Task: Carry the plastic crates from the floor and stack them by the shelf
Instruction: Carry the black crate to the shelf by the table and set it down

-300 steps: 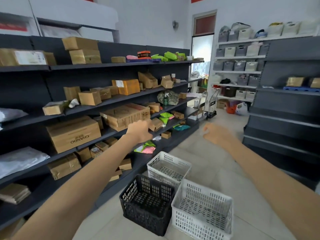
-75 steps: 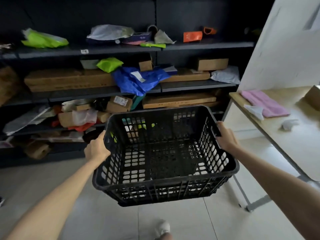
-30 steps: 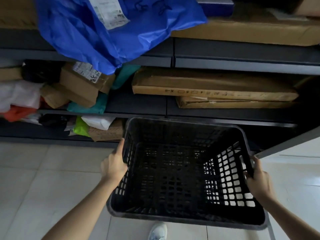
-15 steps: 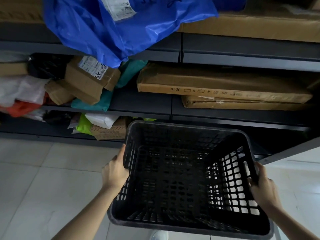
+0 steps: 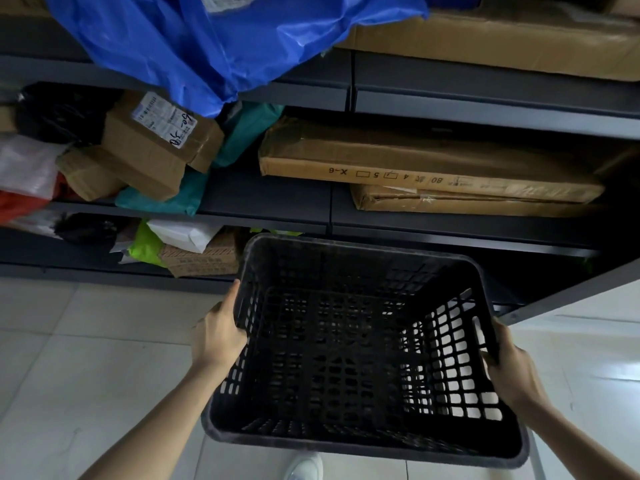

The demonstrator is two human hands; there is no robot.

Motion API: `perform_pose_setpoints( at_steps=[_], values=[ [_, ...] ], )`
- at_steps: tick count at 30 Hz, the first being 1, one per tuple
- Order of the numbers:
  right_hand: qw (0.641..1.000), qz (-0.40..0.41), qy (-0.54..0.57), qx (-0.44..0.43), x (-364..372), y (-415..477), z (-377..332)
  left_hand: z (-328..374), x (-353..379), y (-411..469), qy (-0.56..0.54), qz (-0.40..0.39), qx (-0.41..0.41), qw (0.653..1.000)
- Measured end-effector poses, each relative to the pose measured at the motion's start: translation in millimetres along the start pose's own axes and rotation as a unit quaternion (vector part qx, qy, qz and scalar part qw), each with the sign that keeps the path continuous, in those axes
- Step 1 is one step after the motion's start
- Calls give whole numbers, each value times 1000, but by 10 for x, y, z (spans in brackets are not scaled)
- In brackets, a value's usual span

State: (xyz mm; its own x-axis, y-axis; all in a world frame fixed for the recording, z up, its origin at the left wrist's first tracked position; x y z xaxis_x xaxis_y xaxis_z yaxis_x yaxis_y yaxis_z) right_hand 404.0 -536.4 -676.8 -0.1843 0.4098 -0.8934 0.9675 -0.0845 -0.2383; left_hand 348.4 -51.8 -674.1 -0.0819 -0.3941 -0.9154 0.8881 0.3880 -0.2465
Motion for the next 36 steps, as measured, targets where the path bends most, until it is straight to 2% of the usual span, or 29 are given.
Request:
perform_pose_setpoints(
  at_steps=[13, 36],
  values=[
    [998, -1, -33, 48, -13, -29, 145, 73, 20, -43, 24, 0, 11, 1000],
    [999, -2, -39, 35, -44, 19, 77, 68, -57, 21, 9, -3, 8, 1000]
  ],
)
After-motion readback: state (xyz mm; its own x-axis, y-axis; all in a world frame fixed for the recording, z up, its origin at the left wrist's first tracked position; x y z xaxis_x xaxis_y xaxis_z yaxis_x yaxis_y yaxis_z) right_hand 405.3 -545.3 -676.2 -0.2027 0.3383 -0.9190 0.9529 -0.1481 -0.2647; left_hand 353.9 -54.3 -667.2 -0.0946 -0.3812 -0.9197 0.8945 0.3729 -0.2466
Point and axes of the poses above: each hand's wrist, its own y-axis towards the middle knuckle, its own x-axis out of the palm, z = x × y, the point moved 8 cm from there along y, towards the middle knuckle, and after that the axes turned 6 degrees about -z, right-handed, at the moved point
